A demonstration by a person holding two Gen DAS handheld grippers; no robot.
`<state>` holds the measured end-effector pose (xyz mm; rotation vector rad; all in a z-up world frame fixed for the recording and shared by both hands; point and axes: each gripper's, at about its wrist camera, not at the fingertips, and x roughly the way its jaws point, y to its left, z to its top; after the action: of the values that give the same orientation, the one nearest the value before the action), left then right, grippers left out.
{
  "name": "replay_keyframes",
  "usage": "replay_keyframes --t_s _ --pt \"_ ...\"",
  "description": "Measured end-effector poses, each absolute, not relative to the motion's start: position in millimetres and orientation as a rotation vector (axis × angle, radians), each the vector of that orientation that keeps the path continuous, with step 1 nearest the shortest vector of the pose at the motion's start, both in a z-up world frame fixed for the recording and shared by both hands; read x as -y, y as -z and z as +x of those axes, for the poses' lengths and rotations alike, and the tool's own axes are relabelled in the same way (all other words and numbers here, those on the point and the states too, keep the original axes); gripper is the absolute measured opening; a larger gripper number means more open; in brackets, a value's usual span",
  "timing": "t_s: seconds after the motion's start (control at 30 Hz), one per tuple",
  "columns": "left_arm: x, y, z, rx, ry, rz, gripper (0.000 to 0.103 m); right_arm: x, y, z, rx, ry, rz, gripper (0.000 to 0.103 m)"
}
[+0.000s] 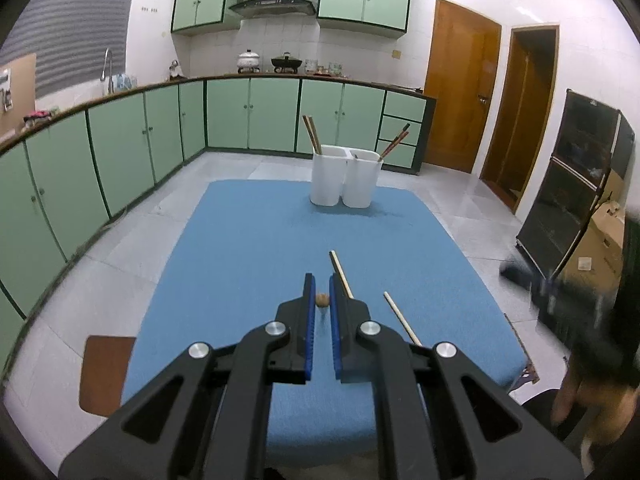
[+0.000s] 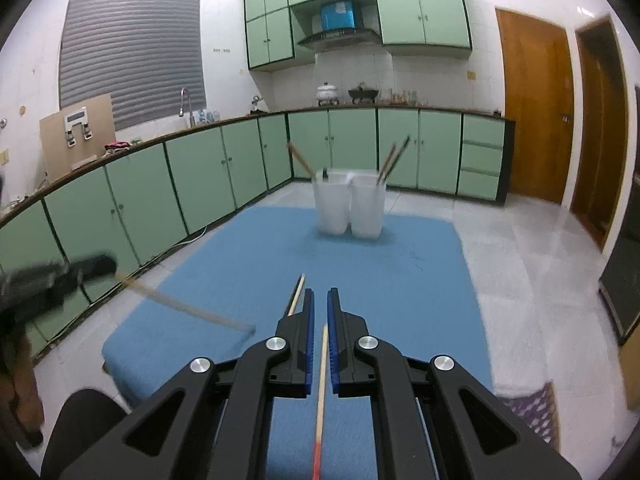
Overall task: Organize utensils
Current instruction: 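Grasp and lift the bamboo chopstick with the left tool while the right tool lifts the red chopstick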
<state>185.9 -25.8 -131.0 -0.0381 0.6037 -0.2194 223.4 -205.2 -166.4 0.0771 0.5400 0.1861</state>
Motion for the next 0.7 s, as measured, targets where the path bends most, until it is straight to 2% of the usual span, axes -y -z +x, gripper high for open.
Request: replay_keyframes --t_s 0.2,0.43,0.63,0.7 --pt "26.0 134.7 191.0 -0.613 0.229 -0.029 0.006 201.3 248.2 171.3 -0.674 -0.176 0.121 0.012" --pt "25.3 133.3 195.8 -0.62 0.222 -0.029 0.006 201.3 276.9 158.8 -0.747 -0.167 0.15 0.019" --pt "28.2 132.1 194.8 -0.621 0.222 -0.026 0.006 196.9 289.8 164.9 -0.806 -0.161 0.135 0.019" --pt "27.1 132.0 194.9 -0.622 0.222 -0.026 0.006 197.1 288.6 164.3 -0.804 -0.16 0.131 0.011"
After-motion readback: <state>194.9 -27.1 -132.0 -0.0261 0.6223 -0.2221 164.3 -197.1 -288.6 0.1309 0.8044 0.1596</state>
